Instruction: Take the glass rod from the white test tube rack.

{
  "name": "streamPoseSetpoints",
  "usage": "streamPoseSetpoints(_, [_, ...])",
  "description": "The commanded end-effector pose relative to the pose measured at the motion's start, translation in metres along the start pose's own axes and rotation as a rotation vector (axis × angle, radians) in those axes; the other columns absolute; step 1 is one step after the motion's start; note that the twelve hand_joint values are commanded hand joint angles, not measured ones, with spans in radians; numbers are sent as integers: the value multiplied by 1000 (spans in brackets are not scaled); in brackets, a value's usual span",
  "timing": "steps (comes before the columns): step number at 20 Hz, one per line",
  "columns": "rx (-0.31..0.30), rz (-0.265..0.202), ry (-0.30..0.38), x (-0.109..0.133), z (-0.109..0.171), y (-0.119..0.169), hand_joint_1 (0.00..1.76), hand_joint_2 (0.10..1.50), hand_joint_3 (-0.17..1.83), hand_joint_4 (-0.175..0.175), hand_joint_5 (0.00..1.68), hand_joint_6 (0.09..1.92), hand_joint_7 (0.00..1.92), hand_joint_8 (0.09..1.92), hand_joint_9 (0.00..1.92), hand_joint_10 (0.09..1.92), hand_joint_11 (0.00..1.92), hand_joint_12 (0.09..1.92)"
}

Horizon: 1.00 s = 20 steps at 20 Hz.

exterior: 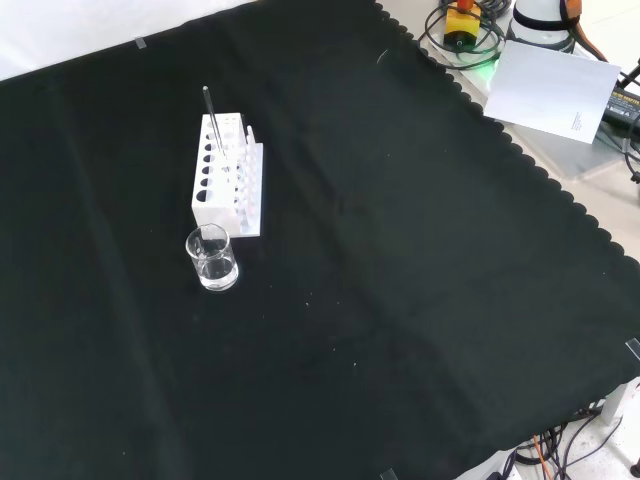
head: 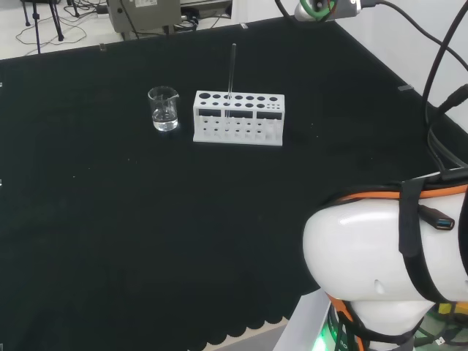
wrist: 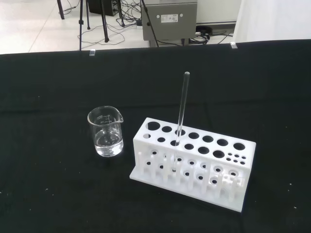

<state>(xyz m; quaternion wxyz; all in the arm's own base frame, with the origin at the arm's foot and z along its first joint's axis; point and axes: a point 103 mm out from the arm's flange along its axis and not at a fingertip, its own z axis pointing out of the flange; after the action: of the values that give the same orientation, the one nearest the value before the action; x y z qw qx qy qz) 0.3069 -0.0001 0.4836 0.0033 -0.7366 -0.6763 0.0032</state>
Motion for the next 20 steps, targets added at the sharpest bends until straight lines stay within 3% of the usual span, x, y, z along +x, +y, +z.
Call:
streamPoseSetpoints(1, [-9,-1,-9,0,0,0,697,1108,-113,-138,178,184,213,383,378,491,295,869])
streamPoseSetpoints(3, [-7,0,-10,0,0,0,583,1144,-109,-131,84,87,48,346,91,606,67,869])
streamPoseSetpoints(5, [-2,3,-8,-2,1,2,558,1153,-110,-130,65,87,9,344,19,655,13,872])
streamPoseSetpoints(12, [10,2,5,-10,6,14,551,1159,-118,-132,75,87,0,424,0,731,0,909])
streamPoseSetpoints(20, [25,-28,14,-12,20,53,552,1178,-154,-133,103,87,2,715,79,865,0,1236])
